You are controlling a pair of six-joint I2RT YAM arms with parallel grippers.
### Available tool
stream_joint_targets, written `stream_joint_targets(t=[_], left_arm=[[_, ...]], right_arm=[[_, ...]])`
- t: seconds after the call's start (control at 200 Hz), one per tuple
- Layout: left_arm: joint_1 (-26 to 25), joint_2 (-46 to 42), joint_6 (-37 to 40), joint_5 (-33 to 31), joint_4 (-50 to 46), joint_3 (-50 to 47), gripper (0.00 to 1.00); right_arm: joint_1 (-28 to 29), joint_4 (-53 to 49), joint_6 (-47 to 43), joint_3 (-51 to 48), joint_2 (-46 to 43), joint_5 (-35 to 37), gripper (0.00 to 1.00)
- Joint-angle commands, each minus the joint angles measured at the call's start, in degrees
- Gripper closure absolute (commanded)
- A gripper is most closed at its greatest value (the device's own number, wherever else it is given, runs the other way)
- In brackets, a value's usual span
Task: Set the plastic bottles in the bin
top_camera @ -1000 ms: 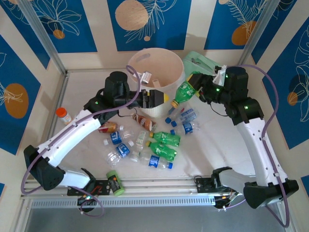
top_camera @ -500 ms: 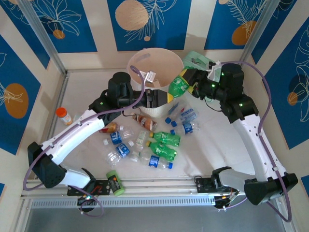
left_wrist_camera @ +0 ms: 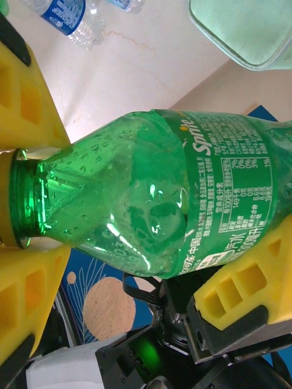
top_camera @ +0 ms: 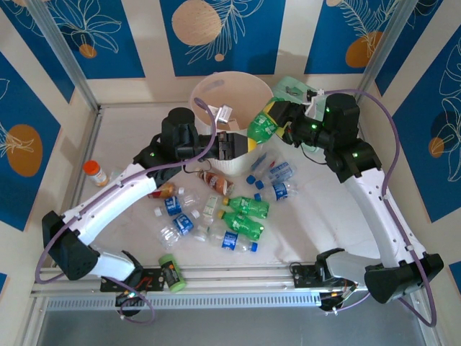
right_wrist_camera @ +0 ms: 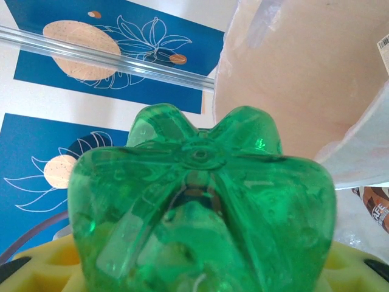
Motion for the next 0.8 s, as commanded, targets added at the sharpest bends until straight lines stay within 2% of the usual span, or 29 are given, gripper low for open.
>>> stream_joint_targets(t=[0.0, 0.08, 0.18, 0.255, 0.35, 0.47, 0.615, 0.795], left_arm=[[-0.12, -1.08, 2.75, 0.05, 0.28, 0.4, 0.69], [0.07, -1.25, 3.72, -1.35, -1.08, 1.13, 0.73], [0.53, -1.34, 4.87, -3.31, -2.51, 2.4, 0.74], [1.1, -1.41, 5.53, -4.23, -3.47, 3.56, 0.74], [2.22, -1.34, 5.98, -5.46, -4.84, 5.34, 0.74], [3.9, -0.84, 7.56, -8.14, -8.39, 8.58, 0.74], [5.09, 2.35, 14.39, -18.79, -21.74, 18.09, 0.74], [7.62, 9.01, 17.23, -24.61, -30.96, 27.67, 0.74]], right_arm=[[0.48, 0.53, 0.17, 1.21, -0.1, 0.41, 0.48], [0.48, -0.16, -0.09, 1.42, -0.01, 0.77, 0.44], [0.31, -3.32, -1.6, 2.61, -0.01, 2.55, 0.3], [-0.02, -7.89, -4.01, 4.19, -0.1, 4.95, 0.21], [-1.06, -15.37, -7.28, 6.55, -0.18, 8.64, 0.16], [-4.44, -21.05, -9.72, 6.33, -1.68, 10.81, 0.13], [-9.65, -24.87, -10.48, 3.8, -3.21, 8.34, 0.13], [-11.8, -27.73, -11.83, -0.45, -4.56, 8.35, 0.13]])
